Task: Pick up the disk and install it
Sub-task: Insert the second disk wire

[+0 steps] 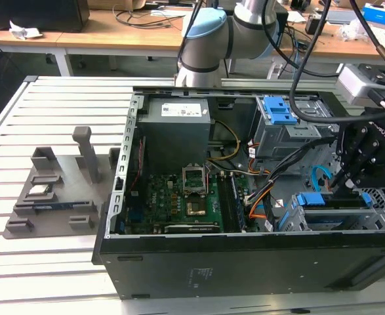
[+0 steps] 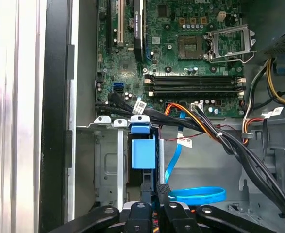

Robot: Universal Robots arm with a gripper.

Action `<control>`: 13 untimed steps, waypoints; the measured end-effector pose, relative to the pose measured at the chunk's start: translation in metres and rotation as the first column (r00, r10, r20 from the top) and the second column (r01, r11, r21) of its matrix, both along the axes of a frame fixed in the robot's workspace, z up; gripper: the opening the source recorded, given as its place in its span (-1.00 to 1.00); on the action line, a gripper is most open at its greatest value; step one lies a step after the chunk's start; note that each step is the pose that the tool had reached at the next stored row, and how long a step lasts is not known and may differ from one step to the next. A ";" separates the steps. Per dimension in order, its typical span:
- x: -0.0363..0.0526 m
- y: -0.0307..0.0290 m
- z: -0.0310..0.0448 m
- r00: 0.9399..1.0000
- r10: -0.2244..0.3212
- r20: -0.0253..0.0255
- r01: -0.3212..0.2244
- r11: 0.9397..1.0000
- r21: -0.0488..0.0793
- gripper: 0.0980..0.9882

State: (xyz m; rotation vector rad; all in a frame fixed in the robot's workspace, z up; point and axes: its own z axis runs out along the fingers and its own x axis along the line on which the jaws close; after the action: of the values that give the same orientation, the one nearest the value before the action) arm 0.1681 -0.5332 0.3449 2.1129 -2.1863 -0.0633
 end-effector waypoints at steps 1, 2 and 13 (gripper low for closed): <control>0.0001 0.0000 -0.0007 1.000 0.000 0.000 0.000 1.000 0.000 -0.86; 0.0001 0.0000 -0.0016 1.000 0.000 0.000 0.000 1.000 0.000 -0.86; 0.0003 0.0000 -0.0082 1.000 0.000 0.000 0.000 1.000 0.001 -0.69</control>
State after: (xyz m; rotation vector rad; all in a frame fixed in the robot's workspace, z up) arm 0.1684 -0.5332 0.3367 2.1137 -2.1860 -0.0641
